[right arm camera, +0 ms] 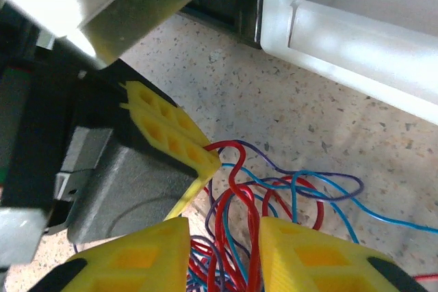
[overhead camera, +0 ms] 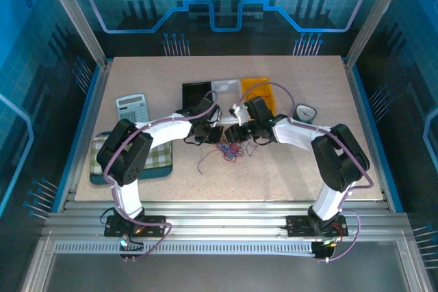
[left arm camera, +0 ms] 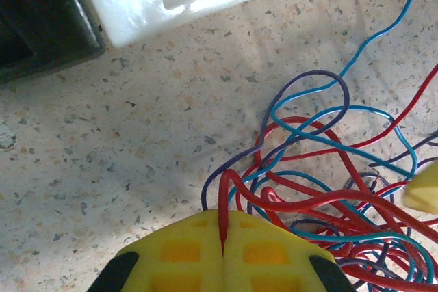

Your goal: Untangle the cables

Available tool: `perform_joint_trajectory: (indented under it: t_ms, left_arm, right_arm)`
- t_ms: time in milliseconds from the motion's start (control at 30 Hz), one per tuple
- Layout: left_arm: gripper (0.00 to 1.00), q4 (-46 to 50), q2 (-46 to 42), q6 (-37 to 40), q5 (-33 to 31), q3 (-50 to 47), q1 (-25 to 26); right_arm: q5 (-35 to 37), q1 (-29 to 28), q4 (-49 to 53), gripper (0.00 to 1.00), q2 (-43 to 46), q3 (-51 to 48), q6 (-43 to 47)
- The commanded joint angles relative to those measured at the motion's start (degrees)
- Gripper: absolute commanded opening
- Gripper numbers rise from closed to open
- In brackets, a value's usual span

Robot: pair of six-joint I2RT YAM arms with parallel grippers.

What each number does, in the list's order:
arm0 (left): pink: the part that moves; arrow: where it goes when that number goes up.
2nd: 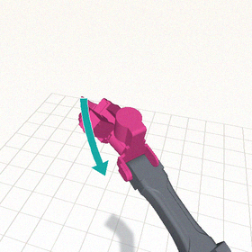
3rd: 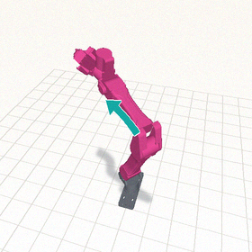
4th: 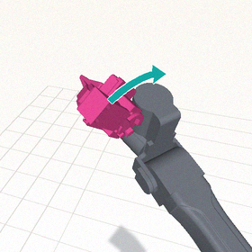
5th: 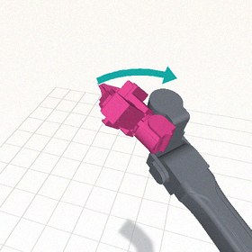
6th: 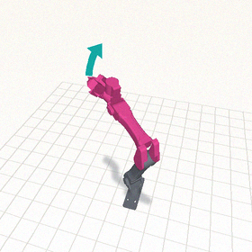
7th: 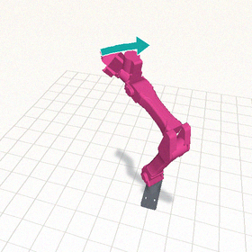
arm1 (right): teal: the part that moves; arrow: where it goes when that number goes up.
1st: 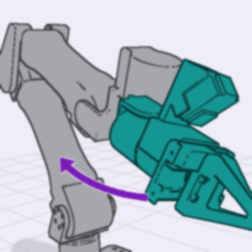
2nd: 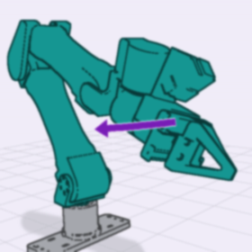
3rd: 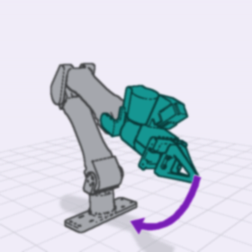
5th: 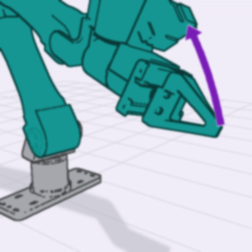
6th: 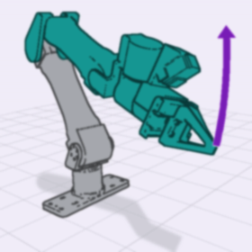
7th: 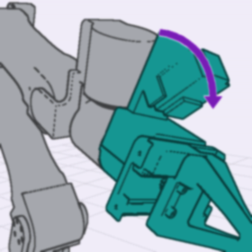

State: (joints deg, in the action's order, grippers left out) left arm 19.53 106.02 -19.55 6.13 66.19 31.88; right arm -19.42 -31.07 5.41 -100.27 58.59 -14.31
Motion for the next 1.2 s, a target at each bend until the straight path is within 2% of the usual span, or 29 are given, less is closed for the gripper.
perform_joint_trajectory:
  t_ms: [0, 200, 400, 633, 767, 900, 1067, 1167]
  left_arm:
    - [0.0, -0.5, -1.8, -0.8, 1.3, -0.5, -0.3]
    - [0.0, -1.3, -2.8, -0.5, 1.1, -0.5, -0.4]
    - [0.0, -2.1, -3.9, -0.3, 1.3, -0.9, -0.7]
    - [0.0, -3.4, -5.7, 0.0, 2.5, -2.2, -1.4]
    - [0.0, -4.6, -6.4, -0.1, 3.8, -3.1, -1.5]
    - [0.0, -6.0, -7.2, 0.1, 6.6, -3.9, -1.6]
    - [0.0, -6.4, -7.9, 0.3, 9.2, -4.7, -1.8]
    - [0.0, -5.2, -7.9, 0.5, 8.6, -4.4, -1.9]
  right_arm:
    - [-2.9, 0.4, 2.9, 0.29, -1.7, 2.3, 1.6]
    - [-4.2, 0.7, 4.1, 0.29, -2.3, 2.4, 2.0]
    - [-4.8, 0.6, 5.6, 0.35, -3.3, 2.8, 3.2]
    - [-4.1, 1.0, 6.4, 0.35, -5.0, 3.9, 3.4]
    - [-4.1, 1.1, 5.7, 0.35, -5.0, 3.6, 3.2]
    - [-2.8, 1.3, 4.5, 0.38, -5.0, 3.2, 3.1]
    - [-3.2, 1.7, 3.1, 0.38, -5.8, 4.0, 2.5]
    - [-3.3, 1.6, 2.9, 0.32, -5.6, 4.1, 2.1]
